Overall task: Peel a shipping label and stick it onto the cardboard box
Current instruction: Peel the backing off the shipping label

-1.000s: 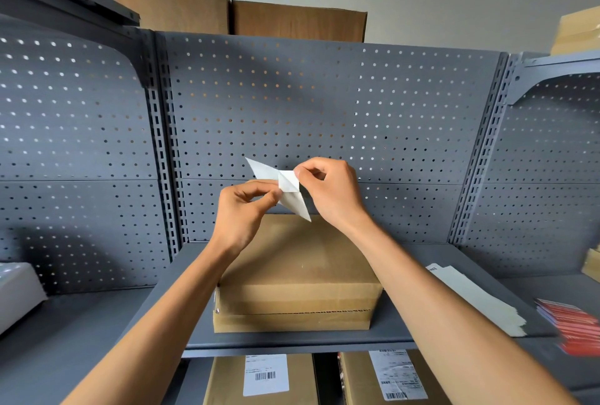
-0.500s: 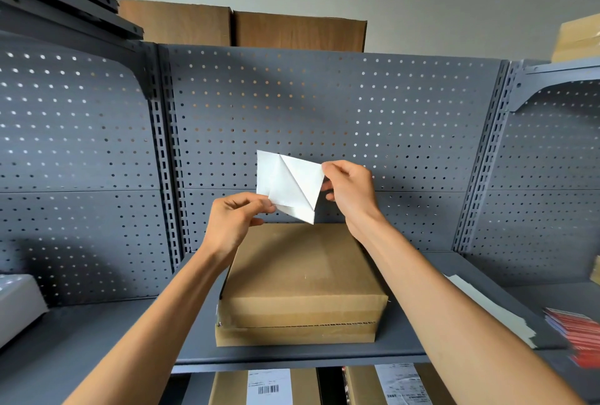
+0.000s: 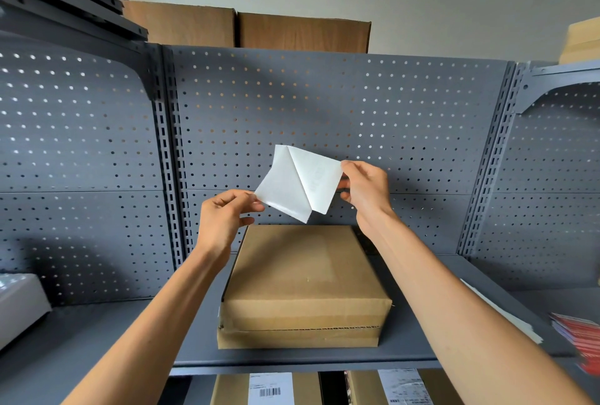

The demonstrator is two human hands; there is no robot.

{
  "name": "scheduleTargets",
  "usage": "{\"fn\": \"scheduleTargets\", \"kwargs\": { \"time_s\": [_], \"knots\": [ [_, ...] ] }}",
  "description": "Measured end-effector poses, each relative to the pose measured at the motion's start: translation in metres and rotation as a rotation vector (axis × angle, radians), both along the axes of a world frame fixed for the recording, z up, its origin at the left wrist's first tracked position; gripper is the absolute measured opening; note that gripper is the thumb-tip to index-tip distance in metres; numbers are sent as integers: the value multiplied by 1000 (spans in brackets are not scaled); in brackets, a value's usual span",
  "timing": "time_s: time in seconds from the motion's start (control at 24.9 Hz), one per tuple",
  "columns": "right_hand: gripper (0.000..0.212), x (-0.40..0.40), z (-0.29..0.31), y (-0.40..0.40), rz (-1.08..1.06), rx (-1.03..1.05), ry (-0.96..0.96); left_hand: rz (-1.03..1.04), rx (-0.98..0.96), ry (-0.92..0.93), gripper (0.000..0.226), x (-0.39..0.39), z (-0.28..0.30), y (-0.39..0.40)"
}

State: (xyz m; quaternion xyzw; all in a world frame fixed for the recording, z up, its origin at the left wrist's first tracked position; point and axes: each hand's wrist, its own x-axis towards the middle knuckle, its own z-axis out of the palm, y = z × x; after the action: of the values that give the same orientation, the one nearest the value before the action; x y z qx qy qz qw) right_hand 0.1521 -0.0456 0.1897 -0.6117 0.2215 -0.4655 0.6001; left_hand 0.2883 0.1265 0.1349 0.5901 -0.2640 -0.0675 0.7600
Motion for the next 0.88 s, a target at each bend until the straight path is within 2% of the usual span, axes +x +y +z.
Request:
{"fn": "scheduleTargets", "kwargs": {
  "time_s": [0.4,0.88],
  "knots": [
    [17,-3,4,-4,-35,43,-38,89,-185,180,17,4,2,5],
    [15,-10,5,-13,-76,111,-96,153,-273,291,12,7,4,11]
  ]
}}
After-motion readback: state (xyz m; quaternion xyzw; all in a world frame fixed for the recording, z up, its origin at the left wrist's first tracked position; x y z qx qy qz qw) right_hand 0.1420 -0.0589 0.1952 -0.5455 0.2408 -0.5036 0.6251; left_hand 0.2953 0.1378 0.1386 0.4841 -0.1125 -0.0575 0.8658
